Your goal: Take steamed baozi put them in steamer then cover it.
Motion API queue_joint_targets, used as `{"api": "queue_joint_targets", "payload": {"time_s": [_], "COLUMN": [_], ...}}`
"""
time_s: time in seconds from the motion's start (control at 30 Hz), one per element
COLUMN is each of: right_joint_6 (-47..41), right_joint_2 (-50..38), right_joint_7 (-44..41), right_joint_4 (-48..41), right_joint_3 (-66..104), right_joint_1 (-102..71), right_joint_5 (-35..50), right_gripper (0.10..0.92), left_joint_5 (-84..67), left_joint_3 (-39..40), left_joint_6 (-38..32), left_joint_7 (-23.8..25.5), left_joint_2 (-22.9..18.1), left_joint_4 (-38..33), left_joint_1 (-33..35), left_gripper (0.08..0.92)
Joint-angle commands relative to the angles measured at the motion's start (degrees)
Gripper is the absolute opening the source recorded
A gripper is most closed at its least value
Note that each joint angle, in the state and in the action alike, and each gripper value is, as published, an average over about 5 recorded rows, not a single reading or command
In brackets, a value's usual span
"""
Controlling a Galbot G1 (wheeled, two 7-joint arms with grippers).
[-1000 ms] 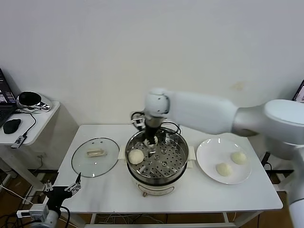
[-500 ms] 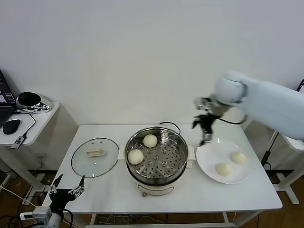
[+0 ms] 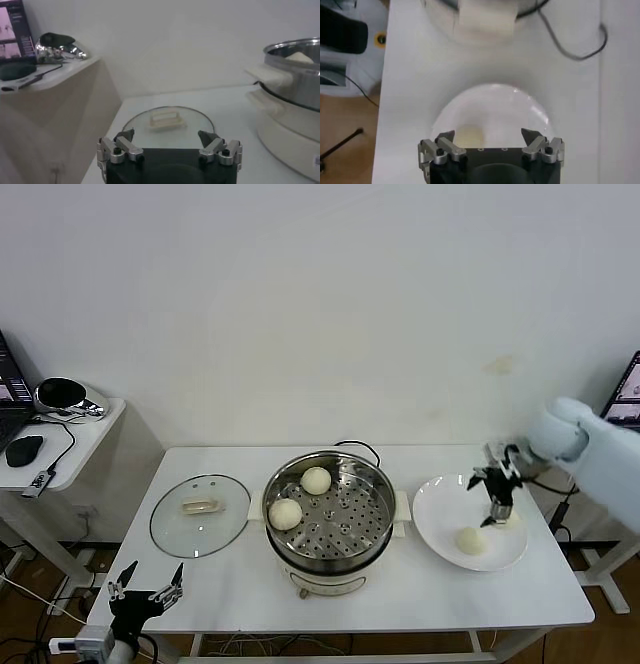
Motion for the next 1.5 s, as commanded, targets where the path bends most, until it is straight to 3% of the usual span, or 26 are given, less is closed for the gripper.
{"api": "queue_joint_targets", "payload": {"time_s": [0.03,1.23,1.5], "right_joint_6": [4.47,4.02,3.87], "right_joint_2": [4.82,9.81,9.45], "right_joint_7": [1.32,3.59,4.11], "right_joint_4": [-8.17,-13.30,-13.35], "right_joint_3": [8.16,6.35,6.66], "right_joint_1": [-10.33,-11.66,-11.77], "right_joint_5": [-7.04,-10.56,-10.11], "right_gripper": [0.823,0.823,0.699], "left_joint_5": [1.00,1.16,1.26], "left_joint_3": [0.03,0.15,0.34], "left_joint_6": [0.03,-0.17,-0.18], "left_joint_7": [0.27,0.28,0.24], "left_joint_2": [-0.28,0.09,0.03], "left_joint_4": [0.85,3.43,3.53], "left_joint_1": [-0.16,-0.94,-1.05], "left_gripper": [0.823,0.823,0.823]}}
